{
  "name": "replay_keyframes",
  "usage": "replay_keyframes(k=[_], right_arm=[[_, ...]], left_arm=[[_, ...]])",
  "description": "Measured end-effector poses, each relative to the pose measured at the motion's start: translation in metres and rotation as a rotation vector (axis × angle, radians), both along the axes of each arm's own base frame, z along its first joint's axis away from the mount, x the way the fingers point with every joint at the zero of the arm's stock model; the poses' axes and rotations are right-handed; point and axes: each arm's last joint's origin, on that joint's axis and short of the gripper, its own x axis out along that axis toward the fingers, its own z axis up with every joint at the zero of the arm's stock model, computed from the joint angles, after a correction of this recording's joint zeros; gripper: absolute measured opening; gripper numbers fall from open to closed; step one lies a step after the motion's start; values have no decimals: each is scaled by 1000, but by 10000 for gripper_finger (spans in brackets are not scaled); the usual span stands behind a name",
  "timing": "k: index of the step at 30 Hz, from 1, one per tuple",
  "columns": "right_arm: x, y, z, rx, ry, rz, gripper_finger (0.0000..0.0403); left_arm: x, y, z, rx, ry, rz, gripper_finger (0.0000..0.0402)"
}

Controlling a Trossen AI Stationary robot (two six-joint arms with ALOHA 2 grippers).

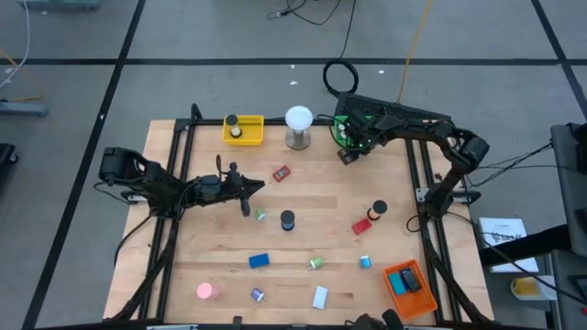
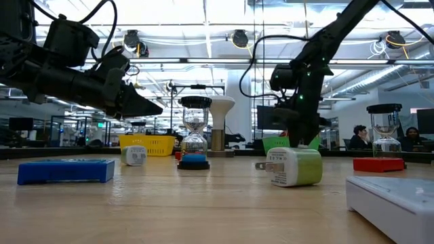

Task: Pick & Place Office items
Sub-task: Put the top purple charger adapter into the green bin

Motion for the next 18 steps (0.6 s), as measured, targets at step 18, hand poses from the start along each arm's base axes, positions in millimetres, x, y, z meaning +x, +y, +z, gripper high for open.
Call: replay_keyframes(k=[18], right_arm=[[12,30,40,-74,-1,119,232]], left_arm=[[0,0,0,0,0,0,37]])
